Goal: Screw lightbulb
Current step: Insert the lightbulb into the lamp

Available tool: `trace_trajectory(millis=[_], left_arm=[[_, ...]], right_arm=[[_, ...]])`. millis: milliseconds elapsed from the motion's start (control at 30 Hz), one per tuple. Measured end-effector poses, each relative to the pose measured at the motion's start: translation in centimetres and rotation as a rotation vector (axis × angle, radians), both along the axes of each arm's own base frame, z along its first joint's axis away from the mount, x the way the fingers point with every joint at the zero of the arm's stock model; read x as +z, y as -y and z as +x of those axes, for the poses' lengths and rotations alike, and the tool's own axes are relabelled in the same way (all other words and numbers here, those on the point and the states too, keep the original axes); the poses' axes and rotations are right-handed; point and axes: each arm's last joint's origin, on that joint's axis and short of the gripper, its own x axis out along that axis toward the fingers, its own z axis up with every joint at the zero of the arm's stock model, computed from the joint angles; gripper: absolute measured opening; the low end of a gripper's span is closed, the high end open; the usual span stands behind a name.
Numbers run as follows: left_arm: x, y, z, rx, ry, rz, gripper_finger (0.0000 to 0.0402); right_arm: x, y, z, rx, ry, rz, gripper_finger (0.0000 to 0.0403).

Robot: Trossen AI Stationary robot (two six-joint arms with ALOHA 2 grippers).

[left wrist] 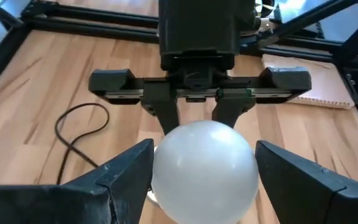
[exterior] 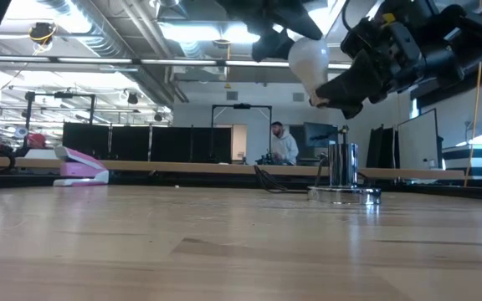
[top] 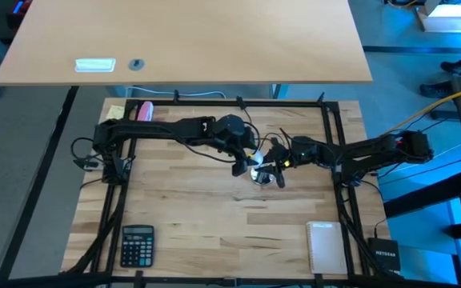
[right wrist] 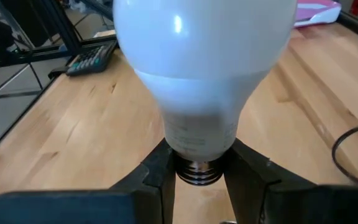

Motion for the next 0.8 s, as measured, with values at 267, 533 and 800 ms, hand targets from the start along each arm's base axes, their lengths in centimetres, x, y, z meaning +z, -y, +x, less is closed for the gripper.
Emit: trace_trajectory(millis=[267, 533, 800], left_arm=[[-0.22, -0.14, -0.18, -0.013, -0.029, 0.018, 0.0267], [-0.14, -0.37, -0.05, -0.003, -0.009, 0.031, 0.0267], [-0.02, -0.41, 0.06, -0.004, 0.009, 0.064, 0.0267]], right_arm=[[-0.02, -0.01, -0.02, 0.003, -0.003, 0.0, 0.011], [-0.09, -0.03, -0.04, 0.007, -0.012, 0.003, 0.0111], [-0.07, -0.01, -0.05, 0.006, -0.017, 0.006, 0.0112]])
